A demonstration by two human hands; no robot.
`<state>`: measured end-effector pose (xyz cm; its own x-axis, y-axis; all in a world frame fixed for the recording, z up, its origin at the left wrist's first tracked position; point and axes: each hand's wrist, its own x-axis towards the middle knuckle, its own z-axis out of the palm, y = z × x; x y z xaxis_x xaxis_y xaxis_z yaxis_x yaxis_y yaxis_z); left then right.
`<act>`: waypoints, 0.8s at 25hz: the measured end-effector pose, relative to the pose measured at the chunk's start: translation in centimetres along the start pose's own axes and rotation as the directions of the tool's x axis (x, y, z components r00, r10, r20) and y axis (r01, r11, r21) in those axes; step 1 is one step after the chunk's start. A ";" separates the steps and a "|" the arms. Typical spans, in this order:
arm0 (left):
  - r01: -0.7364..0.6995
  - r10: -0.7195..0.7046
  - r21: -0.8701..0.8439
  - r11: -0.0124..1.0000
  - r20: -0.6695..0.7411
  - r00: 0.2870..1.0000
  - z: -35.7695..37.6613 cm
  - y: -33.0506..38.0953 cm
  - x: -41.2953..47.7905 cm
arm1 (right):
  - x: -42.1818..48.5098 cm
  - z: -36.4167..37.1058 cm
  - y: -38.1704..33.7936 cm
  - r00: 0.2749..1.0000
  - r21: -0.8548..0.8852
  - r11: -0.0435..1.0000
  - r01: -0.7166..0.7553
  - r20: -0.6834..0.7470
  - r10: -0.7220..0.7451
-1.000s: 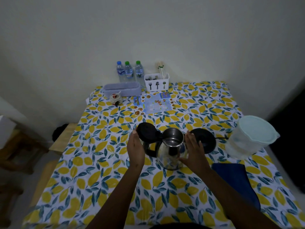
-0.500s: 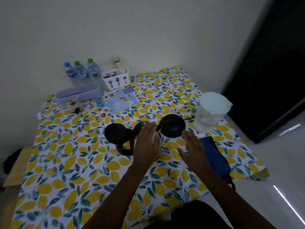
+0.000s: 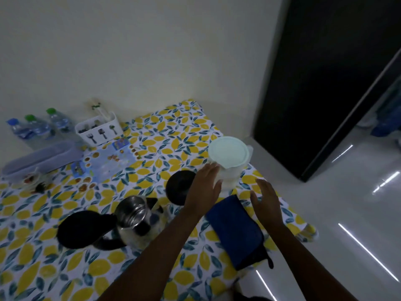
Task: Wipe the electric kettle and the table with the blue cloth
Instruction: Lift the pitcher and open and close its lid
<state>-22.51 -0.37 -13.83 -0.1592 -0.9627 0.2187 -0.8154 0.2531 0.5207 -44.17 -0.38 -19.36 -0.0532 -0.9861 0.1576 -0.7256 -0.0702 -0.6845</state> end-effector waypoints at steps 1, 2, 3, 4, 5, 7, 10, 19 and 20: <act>-0.009 0.009 0.013 1.000 0.001 1.000 0.4 0.4 1.6 | 1.8 -0.5 0.5 1.000 0.022 1.000 -0.012 -0.017 0.013; -0.010 0.010 0.036 0.999 0.009 1.000 0.8 0.8 3.1 | 3.6 -0.8 0.9 0.999 0.047 0.999 -0.020 -0.031 0.022; -0.002 0.000 0.073 0.997 0.025 1.000 1.2 1.4 4.9 | 5.7 -1.1 1.3 0.999 0.077 0.997 -0.028 -0.040 0.032; 0.009 -0.016 0.124 0.992 0.050 0.999 1.6 1.8 6.6 | 7.7 -1.3 1.4 0.998 0.108 0.993 -0.038 -0.044 0.043; 0.021 -0.036 0.180 0.983 0.080 0.996 2.0 2.2 8.2 | 9.5 -1.4 1.3 0.998 0.139 0.989 -0.045 -0.040 0.051; 0.055 -0.097 0.263 0.963 0.148 0.984 2.9 2.8 10.9 | 13.1 -1.2 1.2 0.999 0.215 0.975 -0.049 0.007 0.049; 0.107 -0.197 0.345 0.933 0.237 0.951 4.3 2.7 12.4 | 17.3 0.0 0.5 0.967 0.306 0.935 -0.180 0.228 0.111; 0.055 -0.186 0.471 0.880 0.237 0.954 5.7 2.0 12.2 | 21.5 3.2 0.2 0.844 0.368 0.846 -0.386 0.510 0.163; 0.050 -0.182 0.473 0.879 0.236 0.955 5.6 1.9 12.1 | 21.5 3.3 0.3 0.847 0.390 0.841 -0.374 0.513 0.139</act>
<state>-29.11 -12.07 -14.78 -0.1350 -0.9875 -0.0808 -0.9886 0.1287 0.0782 -43.27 -22.08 -18.60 0.2061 -0.9223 -0.3271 -0.3231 0.2514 -0.9124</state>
